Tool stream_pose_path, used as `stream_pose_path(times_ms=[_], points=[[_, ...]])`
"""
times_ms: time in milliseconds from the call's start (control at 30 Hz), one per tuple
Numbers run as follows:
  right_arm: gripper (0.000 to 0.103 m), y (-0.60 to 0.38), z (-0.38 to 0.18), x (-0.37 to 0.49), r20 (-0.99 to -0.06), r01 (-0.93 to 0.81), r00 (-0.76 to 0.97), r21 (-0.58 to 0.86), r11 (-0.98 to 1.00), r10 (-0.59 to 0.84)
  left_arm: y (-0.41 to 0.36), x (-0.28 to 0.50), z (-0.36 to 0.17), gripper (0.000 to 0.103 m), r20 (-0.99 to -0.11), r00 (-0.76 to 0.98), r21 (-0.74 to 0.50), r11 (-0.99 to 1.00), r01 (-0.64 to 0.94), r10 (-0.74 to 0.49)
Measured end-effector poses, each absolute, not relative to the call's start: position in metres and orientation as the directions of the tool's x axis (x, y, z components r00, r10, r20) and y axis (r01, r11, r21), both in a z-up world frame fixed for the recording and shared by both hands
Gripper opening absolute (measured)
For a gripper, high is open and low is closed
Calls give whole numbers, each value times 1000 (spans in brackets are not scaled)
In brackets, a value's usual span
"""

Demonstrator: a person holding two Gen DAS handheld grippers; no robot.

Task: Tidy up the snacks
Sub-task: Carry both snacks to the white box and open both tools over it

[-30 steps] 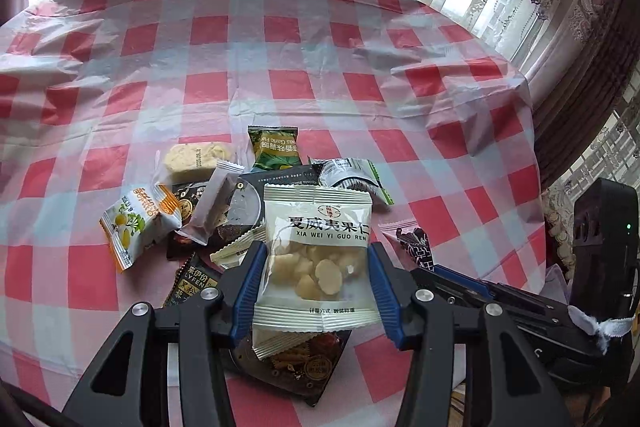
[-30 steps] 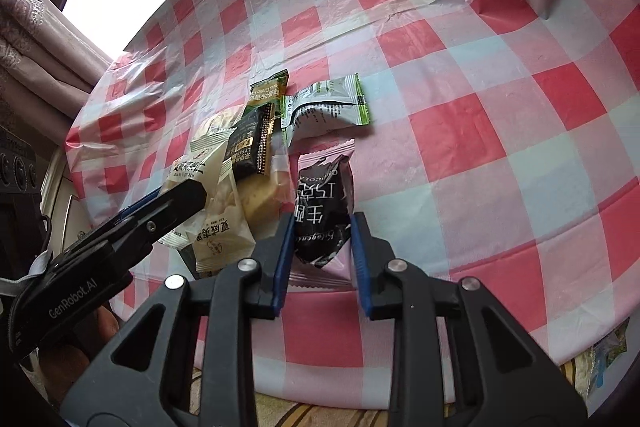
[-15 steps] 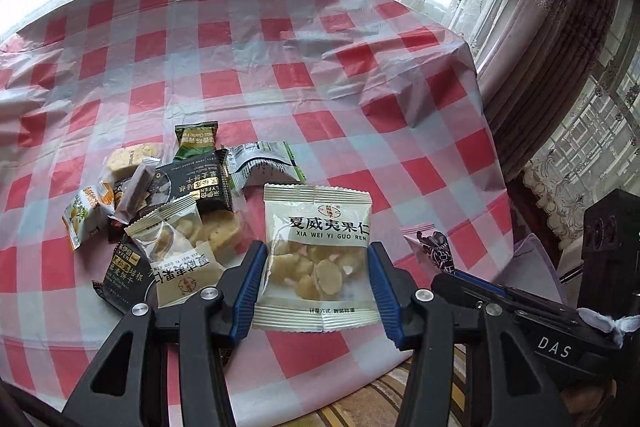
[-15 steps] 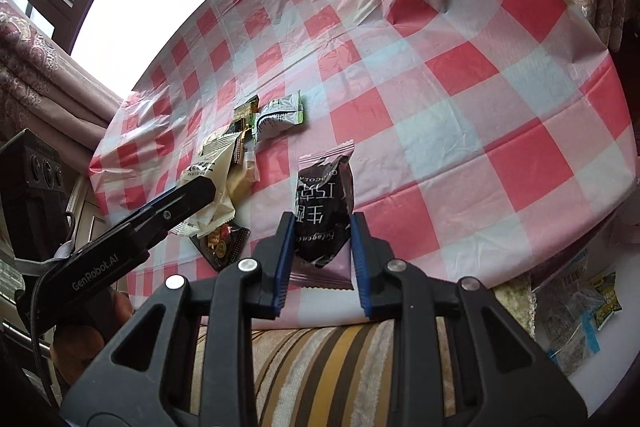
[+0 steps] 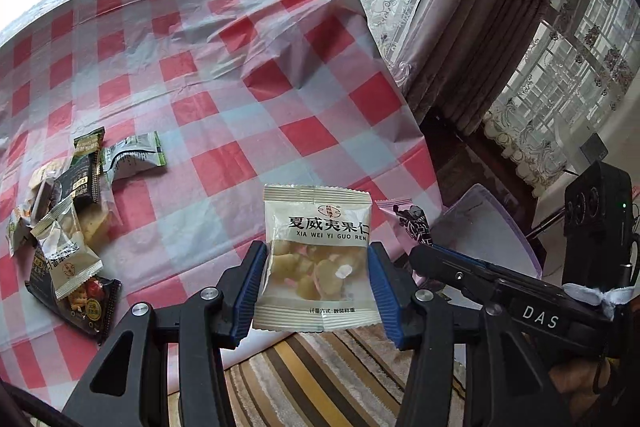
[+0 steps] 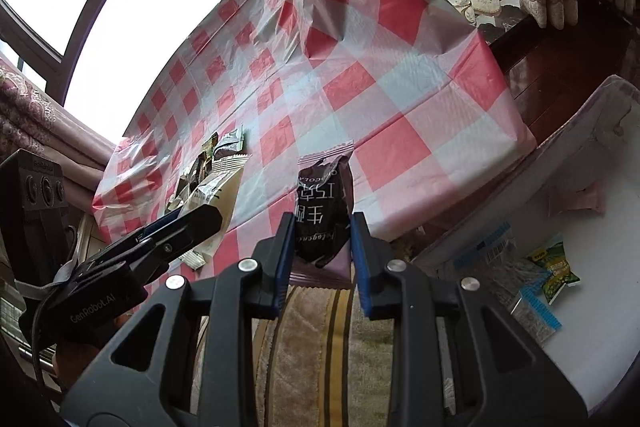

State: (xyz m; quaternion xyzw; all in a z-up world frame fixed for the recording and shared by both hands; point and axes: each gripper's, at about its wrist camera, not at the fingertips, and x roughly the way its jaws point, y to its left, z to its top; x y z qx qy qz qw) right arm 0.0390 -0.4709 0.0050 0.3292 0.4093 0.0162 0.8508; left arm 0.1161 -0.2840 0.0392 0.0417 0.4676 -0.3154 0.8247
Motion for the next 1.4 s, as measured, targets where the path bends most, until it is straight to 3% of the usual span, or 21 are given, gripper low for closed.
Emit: stream_pose_path(times_ms=[600, 833, 967, 1267, 1400], points=[[31, -568, -36, -40, -747, 506, 652, 558, 657, 131, -397, 58, 6, 52, -862, 67, -306, 621, 722, -502], [42, -585, -46, -52, -767, 563, 631, 554, 613, 114, -409, 53, -2, 55, -875, 15, -320, 601, 732, -484], [43, -581, -43, -50, -763, 550, 634, 558, 622, 124, -401, 58, 0, 65, -868, 26, -335, 622, 707, -497], [45, -548, -22, -28, -761, 472, 633, 524, 709, 141, -353, 74, 26, 72, -768, 189, -395, 686, 611, -611], [45, -521, -7, -11, -763, 419, 631, 490, 764, 144, -325, 81, 46, 73, -729, 326, -330, 726, 603, -602]])
